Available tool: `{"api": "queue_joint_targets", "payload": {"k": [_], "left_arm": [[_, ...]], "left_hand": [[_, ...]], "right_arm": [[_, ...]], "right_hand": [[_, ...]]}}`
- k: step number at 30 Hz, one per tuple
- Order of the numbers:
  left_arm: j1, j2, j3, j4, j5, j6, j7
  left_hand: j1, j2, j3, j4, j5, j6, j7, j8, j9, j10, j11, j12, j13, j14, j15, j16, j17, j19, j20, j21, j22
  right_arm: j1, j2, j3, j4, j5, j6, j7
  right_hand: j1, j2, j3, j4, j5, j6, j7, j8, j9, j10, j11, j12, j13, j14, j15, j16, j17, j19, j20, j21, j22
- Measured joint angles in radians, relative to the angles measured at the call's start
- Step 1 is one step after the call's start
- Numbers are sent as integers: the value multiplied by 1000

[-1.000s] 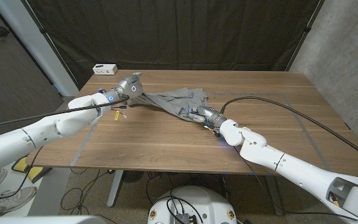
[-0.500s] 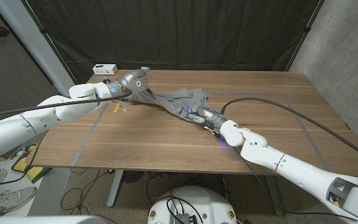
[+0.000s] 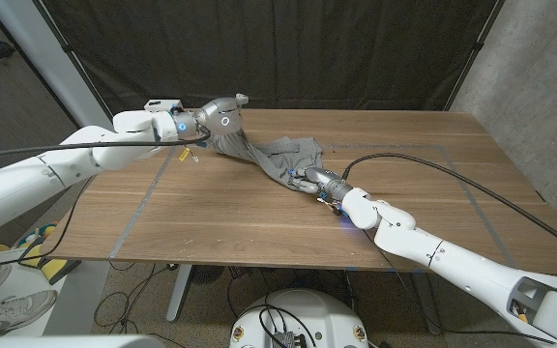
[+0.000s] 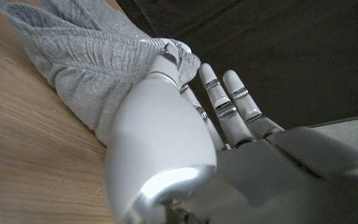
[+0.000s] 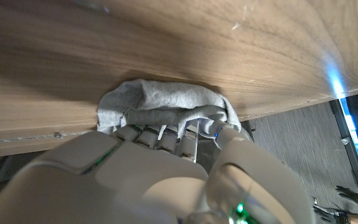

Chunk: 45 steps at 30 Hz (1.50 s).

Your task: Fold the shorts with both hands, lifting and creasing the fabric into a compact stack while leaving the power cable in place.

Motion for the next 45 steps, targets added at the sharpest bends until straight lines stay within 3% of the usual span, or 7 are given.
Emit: {"api": "queue_joint_targets", "payload": {"k": [7,8,9,15,16,38,45], "left_arm": [[0,0,0,0,24,-4,88],[-82,-32,43,40,27,-5,98],[-97,-40,52,47,33,-7,112],[-111,-47,61,54,52,-13,147],[-156,-71,93,74,55,-14,151],[-319,-189,233,164,76,-26,263],[-347,-215,269,177,49,-33,307]], "left_hand": [[3,3,-5,3,7,0,0,7,0,5,-5,-2,-1,0,0,0,0,0,0,0,0],[3,3,-7,5,7,0,0,7,-3,5,-5,-2,-1,0,0,0,0,0,0,0,0],[5,5,-9,7,7,0,0,7,-5,5,-5,-2,-1,0,0,0,0,0,0,0,0],[5,5,-13,10,7,0,0,7,-5,5,-6,-3,-6,0,0,0,0,0,0,0,0],[5,5,-13,11,7,0,0,7,-5,5,-6,-3,-6,0,0,0,0,0,0,0,0],[12,12,-28,19,14,-8,0,12,-4,5,-6,-4,-7,0,0,0,0,0,0,0,0],[12,12,-32,23,13,-19,0,15,-4,5,-6,-4,-10,4,-4,0,0,0,0,0,0]], "right_arm": [[-9,-3,0,-1,2,2,0],[-10,-4,0,-2,2,4,0],[-12,-6,0,-5,3,5,0],[-24,-12,5,-14,4,6,0],[-26,-14,6,-16,8,6,0],[-56,-31,16,-45,11,-1,-4],[-54,-29,16,-44,11,-1,-4]], "right_hand": [[0,0,0,0,-6,-1,-1,-4,0,2,-2,-1,-1,-6,-4,0,-1,-5,-5,-1,-23],[0,0,0,0,-6,0,0,-4,0,2,-3,-2,-1,-7,-4,0,-1,-5,-5,-1,-37],[0,0,0,0,-6,0,1,-7,0,2,-3,-2,-1,-7,-4,0,-1,-5,-5,-1,-37],[0,0,3,-3,-6,1,1,-8,0,2,-3,-4,-1,-14,-11,0,-1,-5,-5,-12,-37],[0,0,3,-3,-6,1,1,-8,0,2,-3,-4,-1,-14,-11,0,-1,-5,-5,-12,-37],[11,11,6,-14,-6,0,1,-8,0,0,-4,-8,-8,-46,-29,0,0,-32,-31,-12,-38],[39,12,29,-37,-6,0,0,-13,0,-21,-11,-8,-8,-54,-30,0,0,-46,-28,-12,-38]]}}
